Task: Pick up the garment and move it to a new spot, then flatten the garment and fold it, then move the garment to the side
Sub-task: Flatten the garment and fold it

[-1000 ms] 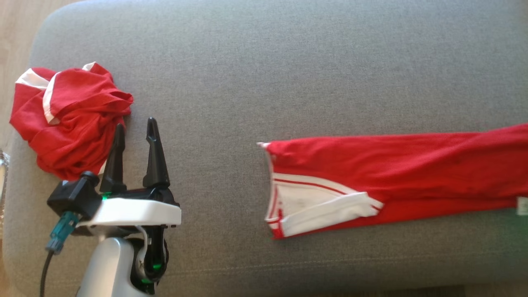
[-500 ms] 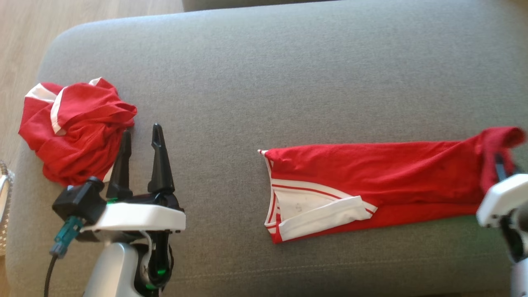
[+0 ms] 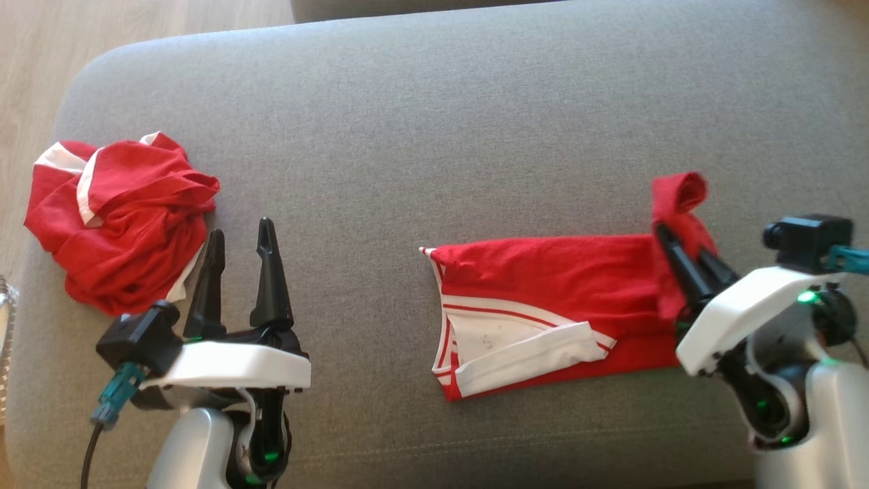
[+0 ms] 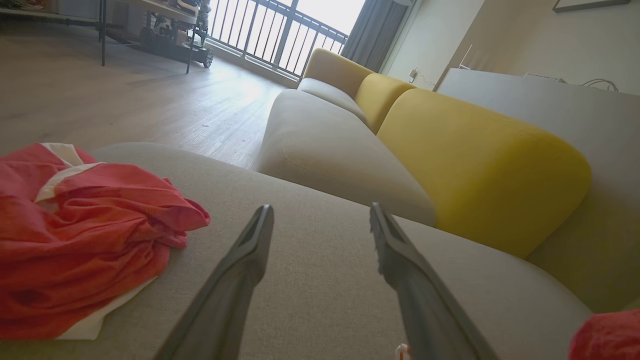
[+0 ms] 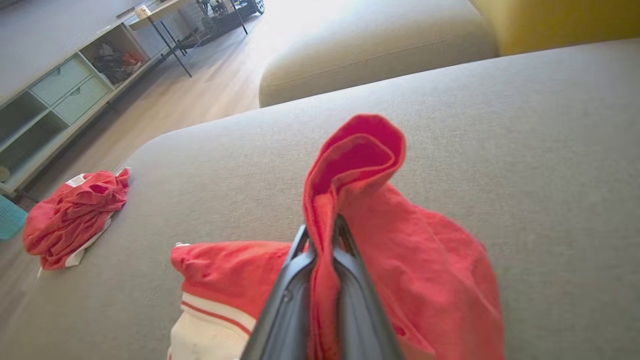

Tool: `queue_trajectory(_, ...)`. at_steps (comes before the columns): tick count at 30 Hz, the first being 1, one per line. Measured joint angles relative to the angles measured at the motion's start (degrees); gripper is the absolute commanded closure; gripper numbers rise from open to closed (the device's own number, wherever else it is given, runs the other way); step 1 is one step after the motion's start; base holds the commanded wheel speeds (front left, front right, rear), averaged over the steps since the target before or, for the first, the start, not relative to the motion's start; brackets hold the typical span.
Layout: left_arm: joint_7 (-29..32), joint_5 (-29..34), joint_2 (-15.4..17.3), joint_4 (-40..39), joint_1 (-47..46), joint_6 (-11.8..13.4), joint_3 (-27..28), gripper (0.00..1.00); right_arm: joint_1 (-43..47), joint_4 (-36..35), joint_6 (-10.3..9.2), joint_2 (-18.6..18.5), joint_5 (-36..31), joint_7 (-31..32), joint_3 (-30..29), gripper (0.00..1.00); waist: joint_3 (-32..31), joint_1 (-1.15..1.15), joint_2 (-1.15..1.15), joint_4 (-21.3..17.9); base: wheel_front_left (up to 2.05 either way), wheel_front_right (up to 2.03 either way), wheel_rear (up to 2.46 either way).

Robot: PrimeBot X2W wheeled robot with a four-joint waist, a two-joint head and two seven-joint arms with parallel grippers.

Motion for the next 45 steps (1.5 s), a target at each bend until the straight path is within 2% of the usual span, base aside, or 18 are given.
queue_trajectory(6,0.0,-0.05,0.01,0.27,-0.14,0.0,0.07,0.0,2.37,-3.38,-0.01,0.22,7.73,1.41,5.1,1.0,-0.25,0.0,0.0,1.15,0.0,0.0,0.0)
queue_trajectory(11,0.0,-0.05,0.0,0.33,-0.14,-0.01,0.11,0.0,3.1,-2.56,-0.01,0.22,10.21,-0.82,8.99,1.0,-0.47,0.0,0.0,1.77,0.0,0.0,0.0)
queue_trajectory(14,0.0,-0.07,0.0,0.41,-0.14,-0.01,-0.03,0.0,3.02,-1.49,-0.02,0.2,10.69,-2.21,13.49,1.0,-0.4,0.0,0.0,2.32,0.0,0.0,0.0)
queue_trajectory(23,0.0,-0.51,0.01,0.51,-0.23,0.0,-0.74,0.0,1.58,7.03,-0.02,0.27,10.12,-8.0,19.91,1.0,0.41,0.0,0.0,4.28,0.0,0.0,0.0)
queue_trajectory(31,0.0,-1.49,0.01,0.96,-0.27,0.16,-1.57,0.0,-2.11,14.0,-0.02,0.22,11.44,-12.27,20.61,1.0,2.0,0.0,0.0,5.96,0.0,0.0,0.0)
queue_trajectory(32,0.0,-1.51,0.01,1.07,-0.28,0.16,-1.58,0.0,-2.39,14.77,-0.02,0.22,11.61,-12.3,20.87,0.56,2.14,0.0,0.0,6.08,0.0,0.0,0.0)
queue_trajectory(33,0.0,-1.51,0.01,1.15,-0.29,0.18,-1.6,0.0,-2.65,15.45,-0.02,0.22,11.63,-12.55,21.21,0.0,2.26,0.0,0.0,6.19,0.0,0.0,0.0)
queue_trajectory(39,0.0,-1.49,0.01,1.44,-0.38,0.35,-1.6,0.0,-3.04,15.81,-0.02,0.14,12.24,-13.28,25.03,0.0,2.49,0.0,0.0,6.07,0.0,0.0,0.0)
queue_trajectory(45,0.0,-1.47,0.01,1.81,-0.4,0.36,-1.58,0.0,-3.44,12.62,-0.02,0.12,10.31,-14.32,22.61,0.0,1.72,0.0,0.0,4.87,0.0,0.0,0.0)
